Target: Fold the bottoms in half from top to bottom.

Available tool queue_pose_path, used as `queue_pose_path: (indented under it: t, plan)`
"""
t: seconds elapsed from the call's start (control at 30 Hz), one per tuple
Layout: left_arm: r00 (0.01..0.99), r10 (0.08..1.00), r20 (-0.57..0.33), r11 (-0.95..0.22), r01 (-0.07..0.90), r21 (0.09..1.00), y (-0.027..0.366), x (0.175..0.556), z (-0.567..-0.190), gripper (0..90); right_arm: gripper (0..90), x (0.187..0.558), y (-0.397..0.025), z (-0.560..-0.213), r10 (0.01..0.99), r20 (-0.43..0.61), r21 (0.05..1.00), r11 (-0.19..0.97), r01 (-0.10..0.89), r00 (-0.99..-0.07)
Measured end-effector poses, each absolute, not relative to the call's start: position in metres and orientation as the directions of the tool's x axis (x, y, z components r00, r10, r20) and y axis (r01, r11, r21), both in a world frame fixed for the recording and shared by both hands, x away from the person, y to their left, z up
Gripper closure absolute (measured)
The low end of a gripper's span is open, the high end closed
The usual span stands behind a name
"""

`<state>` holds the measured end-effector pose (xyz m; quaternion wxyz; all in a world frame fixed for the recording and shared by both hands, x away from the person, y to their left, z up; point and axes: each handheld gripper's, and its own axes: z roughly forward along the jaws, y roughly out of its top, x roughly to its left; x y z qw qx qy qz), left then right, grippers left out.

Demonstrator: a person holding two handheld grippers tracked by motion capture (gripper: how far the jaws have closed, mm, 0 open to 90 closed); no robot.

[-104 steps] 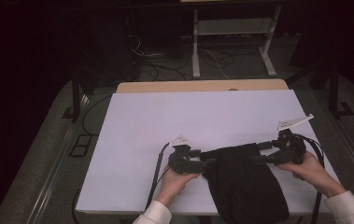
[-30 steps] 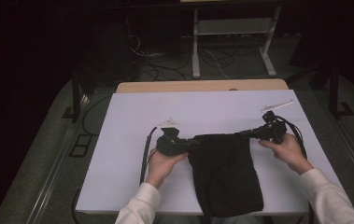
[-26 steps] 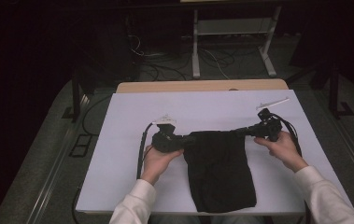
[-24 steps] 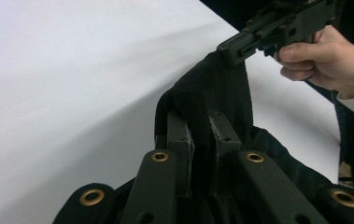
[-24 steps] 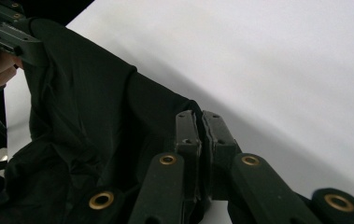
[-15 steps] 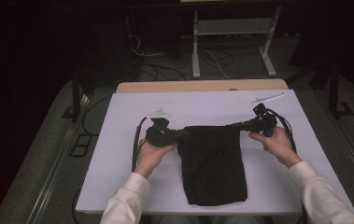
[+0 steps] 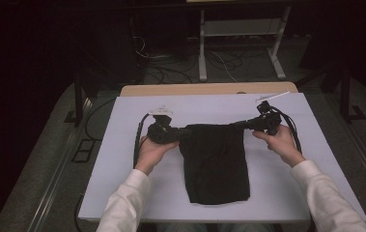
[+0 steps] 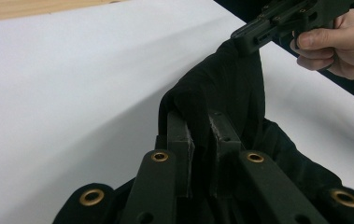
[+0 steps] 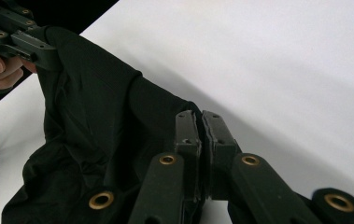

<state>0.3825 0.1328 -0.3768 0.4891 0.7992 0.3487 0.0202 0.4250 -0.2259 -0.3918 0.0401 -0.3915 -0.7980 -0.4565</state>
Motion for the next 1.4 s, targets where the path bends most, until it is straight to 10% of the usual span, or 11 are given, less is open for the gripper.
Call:
queue_pose_path:
  t: [1.4]
  plan:
    - [0.702, 0.664, -0.257, -0.261, 0.540, 0.800, 0.128, 0.471, -0.428, 79.6, 84.5, 0.486, -0.216, -0.426, 0.752, 0.397, 0.689, 0.135, 0.712, -0.526]
